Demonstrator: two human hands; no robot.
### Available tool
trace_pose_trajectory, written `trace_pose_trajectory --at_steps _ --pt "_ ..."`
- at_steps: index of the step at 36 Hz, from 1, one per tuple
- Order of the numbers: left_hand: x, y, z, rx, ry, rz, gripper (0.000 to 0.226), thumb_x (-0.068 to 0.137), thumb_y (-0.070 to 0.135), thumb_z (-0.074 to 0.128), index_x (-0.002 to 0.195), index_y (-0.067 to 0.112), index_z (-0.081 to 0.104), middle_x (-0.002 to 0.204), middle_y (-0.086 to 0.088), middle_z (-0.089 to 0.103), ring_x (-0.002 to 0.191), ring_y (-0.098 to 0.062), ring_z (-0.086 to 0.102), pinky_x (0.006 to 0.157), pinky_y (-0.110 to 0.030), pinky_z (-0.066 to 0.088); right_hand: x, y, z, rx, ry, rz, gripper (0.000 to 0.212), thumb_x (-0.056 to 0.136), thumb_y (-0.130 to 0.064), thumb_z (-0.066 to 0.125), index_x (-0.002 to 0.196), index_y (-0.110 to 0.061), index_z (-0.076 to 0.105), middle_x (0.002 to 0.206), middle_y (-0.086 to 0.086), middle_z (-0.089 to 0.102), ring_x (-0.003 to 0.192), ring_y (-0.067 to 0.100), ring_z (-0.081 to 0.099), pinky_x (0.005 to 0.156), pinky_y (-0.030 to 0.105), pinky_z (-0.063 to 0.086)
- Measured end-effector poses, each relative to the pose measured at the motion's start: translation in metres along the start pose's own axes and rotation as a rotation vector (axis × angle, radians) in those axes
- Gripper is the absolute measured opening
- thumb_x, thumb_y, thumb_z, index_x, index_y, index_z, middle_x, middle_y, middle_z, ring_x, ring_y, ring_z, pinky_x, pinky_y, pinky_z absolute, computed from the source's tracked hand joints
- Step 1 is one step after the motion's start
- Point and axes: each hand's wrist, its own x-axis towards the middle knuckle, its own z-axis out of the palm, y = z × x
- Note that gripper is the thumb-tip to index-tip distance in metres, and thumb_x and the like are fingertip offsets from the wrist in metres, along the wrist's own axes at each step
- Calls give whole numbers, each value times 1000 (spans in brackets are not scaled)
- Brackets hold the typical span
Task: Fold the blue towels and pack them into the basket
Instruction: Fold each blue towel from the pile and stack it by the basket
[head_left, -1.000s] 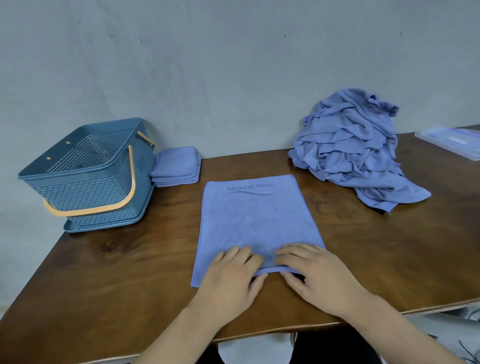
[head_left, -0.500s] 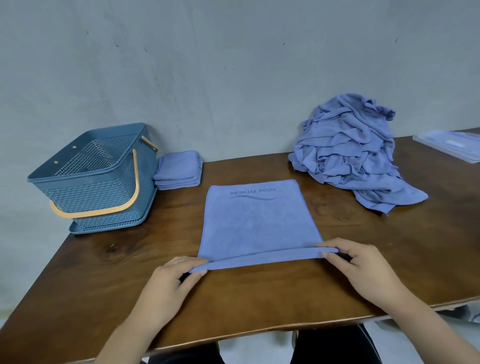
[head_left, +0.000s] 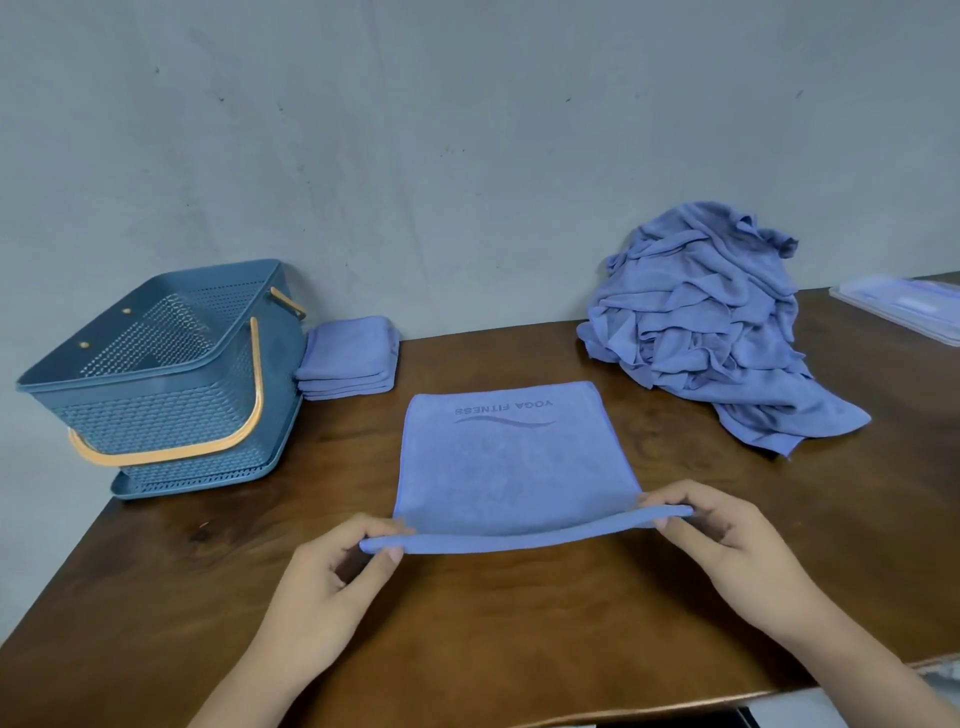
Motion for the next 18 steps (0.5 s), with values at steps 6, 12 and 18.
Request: trace_pose_trajectory --at_steps 6,12,18 --pt "60 9 -4 -197 71 75 33 94 41 67 96 8 72 86 -8 67 81 -28 61 74 -33 43 56 -9 1 130 64 11 17 105 -18 61 106 -17 78 101 10 76 103 34 71 95 49 53" --pt "145 -1 1 -514 65 -124 28 103 27 65 115 4 76 120 -21 75 117 -39 70 103 -55 50 132 -10 8 322 129 117 19 104 -22 64 116 -20 79 119 3 79 115 24 74 107 52 52" --pt "211 -35 15 -363 101 -476 48 85 53 71 127 29 71 132 2 72 119 -20 70 108 -51 53 201 19 23 162 197 281 27 104 -36 64 130 -31 69 126 -7 72 119 18 68 103 41 54"
